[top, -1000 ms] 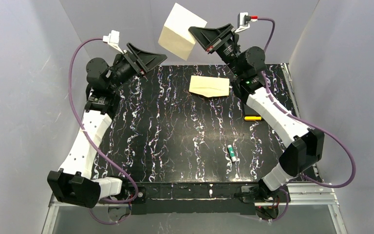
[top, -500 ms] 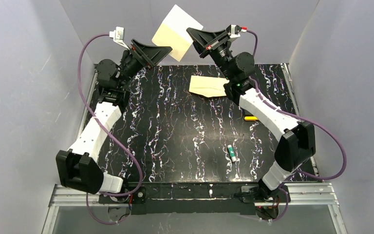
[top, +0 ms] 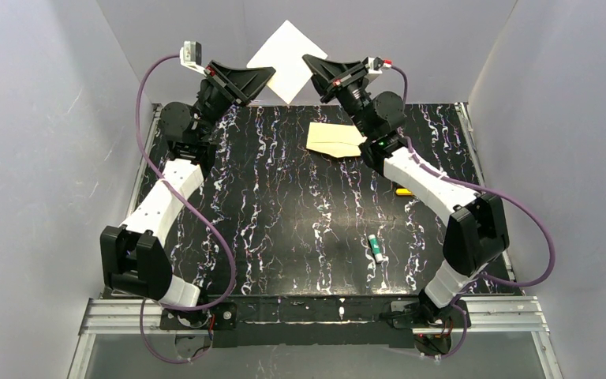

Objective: Place the letter into the envelope and seal it

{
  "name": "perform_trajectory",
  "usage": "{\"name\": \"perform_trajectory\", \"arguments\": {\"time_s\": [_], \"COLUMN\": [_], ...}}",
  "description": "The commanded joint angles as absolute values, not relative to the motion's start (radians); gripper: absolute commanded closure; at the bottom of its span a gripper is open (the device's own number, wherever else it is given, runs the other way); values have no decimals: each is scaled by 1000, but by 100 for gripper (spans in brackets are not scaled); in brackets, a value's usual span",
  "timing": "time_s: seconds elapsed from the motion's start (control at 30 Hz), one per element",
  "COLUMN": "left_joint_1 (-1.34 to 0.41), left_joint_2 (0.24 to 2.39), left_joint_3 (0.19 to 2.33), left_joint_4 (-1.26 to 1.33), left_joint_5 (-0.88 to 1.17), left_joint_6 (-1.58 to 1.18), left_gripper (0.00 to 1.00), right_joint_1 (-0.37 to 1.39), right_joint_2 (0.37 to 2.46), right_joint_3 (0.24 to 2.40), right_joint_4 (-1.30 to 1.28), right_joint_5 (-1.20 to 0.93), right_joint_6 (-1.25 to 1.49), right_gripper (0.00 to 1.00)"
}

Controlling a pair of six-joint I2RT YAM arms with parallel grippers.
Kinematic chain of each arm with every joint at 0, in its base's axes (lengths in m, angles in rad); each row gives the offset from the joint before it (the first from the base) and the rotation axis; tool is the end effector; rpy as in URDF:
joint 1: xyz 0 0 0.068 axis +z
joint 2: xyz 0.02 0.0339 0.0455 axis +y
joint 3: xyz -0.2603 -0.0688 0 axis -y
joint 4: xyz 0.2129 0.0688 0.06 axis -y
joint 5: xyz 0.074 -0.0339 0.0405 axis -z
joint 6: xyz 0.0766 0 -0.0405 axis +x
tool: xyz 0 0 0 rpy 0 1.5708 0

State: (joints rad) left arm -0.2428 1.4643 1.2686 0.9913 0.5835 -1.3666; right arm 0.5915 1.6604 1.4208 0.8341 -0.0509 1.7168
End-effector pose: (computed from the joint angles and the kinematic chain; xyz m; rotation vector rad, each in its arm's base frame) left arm 0.2901 -0.1153 0.4883 0.0773 1.0671 -1.7007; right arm 0.3208 0.2202 0.4648 0.5996 1.0601 2.1075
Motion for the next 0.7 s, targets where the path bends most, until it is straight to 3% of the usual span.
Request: {"name": "perform_trajectory", "arguments": {"time_s": [0.0,0.07,0.1,0.13,0.23,0.3,0.33,0.47,0.67], "left_joint_1": [-246,-246,-246,-245,-244,-240,-240,-233,-227], "left_joint_2": [1442,1442,1440,1436,1416,1398,1390,1359,1344], "left_joint_3": [1274,1273,1273,1274,1298,1326,1341,1390,1422], "left_joint_4": [1084,1079,1072,1058,989,893,843,672,541], "left_joint_5": [594,605,610,616,660,703,725,809,928], "left_joint_6": [-1382,-1371,-1361,-1344,-1256,-1158,-1115,-960,-864], "left_gripper": [91,100,100,100,100,100,100,100,100], "right_joint_1": [597,597,597,597,567,525,500,411,374], "right_joint_2": [1671,1673,1675,1674,1647,1600,1566,1419,1337], "right_joint_3": [1403,1403,1405,1406,1391,1335,1298,1208,1309], "right_joint_4": [899,908,906,903,779,691,669,537,376], "right_joint_5": [-10,-9,-14,-26,-71,-88,-82,-74,-247], "right_joint_6": [1792,1794,1791,1784,1749,1698,1662,1409,912], "right_gripper": [99,99,99,92,43,22,17,9,1]}}
